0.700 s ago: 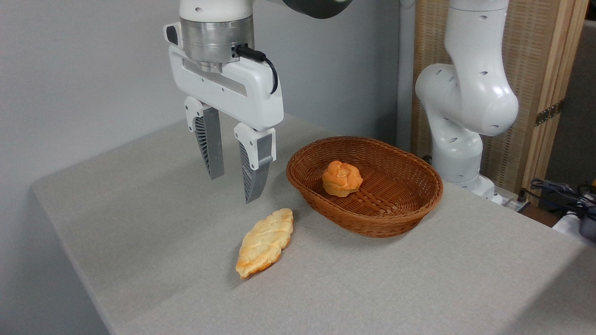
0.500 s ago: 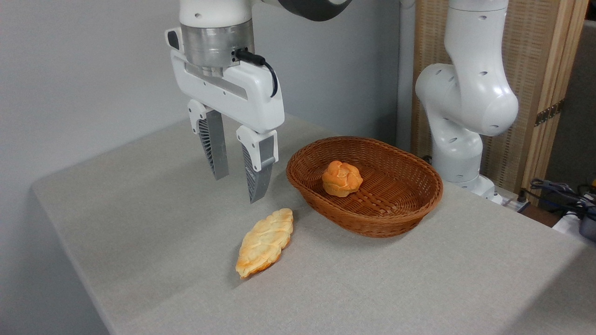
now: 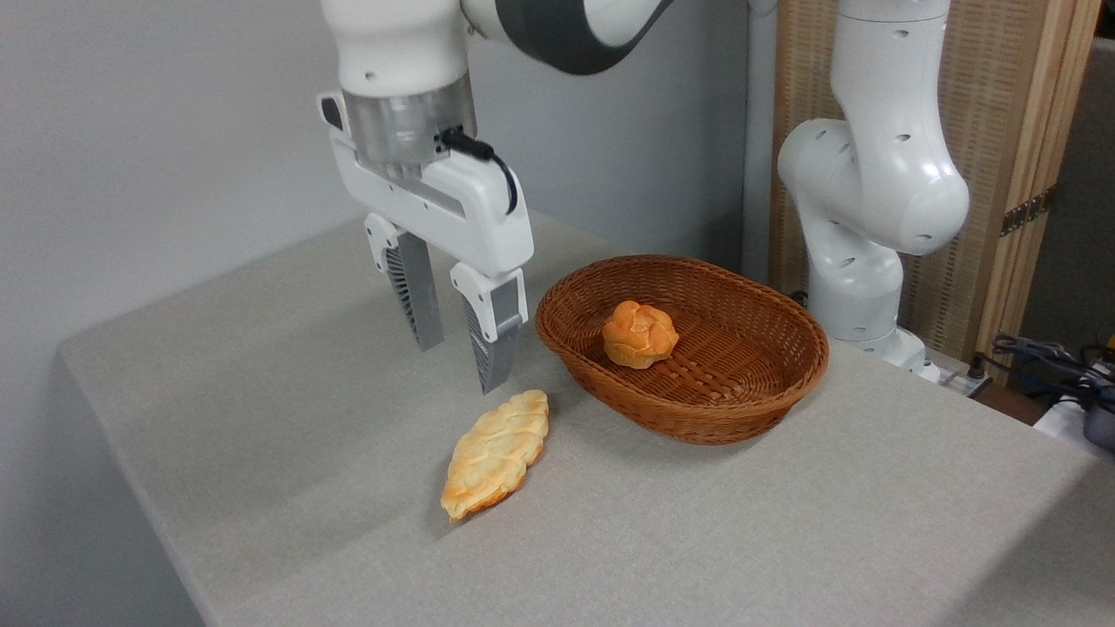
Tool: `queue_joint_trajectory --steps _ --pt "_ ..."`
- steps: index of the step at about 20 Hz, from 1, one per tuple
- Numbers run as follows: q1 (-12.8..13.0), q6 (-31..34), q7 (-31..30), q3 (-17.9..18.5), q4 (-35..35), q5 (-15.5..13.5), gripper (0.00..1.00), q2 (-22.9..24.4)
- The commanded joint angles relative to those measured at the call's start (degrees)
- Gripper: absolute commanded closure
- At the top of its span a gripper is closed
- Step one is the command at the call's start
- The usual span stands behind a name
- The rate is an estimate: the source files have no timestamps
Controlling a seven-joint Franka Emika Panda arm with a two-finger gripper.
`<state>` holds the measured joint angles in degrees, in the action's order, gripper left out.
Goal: Put bread into the basket
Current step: 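Move the open gripper down over the flat golden bread roll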
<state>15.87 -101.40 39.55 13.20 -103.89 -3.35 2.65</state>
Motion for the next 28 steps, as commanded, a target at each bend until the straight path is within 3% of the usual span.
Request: queue_joint_trajectory --steps 1,4,8,14,16,18,26,27,28 --pt "2.0 -1.1 -0.5 0.3 -4.1 -1.2 0.0 0.8" --pt "2.2 -3.0 -1.0 0.4 -6.3 -5.0 0.0 0.3" --pt "2.2 -4.7 -1.4 0.4 -9.6 -7.7 0.0 -0.1" --pt "1.4 -11.4 -1.0 0.9 -12.0 -7.1 0.0 -2.1" --pt "1.4 -11.9 -0.6 1.0 -12.1 -6.8 0.0 -3.3" --pt "1.4 -12.9 -0.7 1.1 -12.1 -4.4 0.0 -4.1" --pt "1.4 -13.3 -0.5 1.1 -12.1 -4.0 0.0 -6.3" --pt "1.4 -13.3 -0.4 1.1 -12.1 -3.7 0.0 -6.6" --pt "1.4 -13.3 -0.4 1.1 -12.1 -1.4 0.02 -6.6"
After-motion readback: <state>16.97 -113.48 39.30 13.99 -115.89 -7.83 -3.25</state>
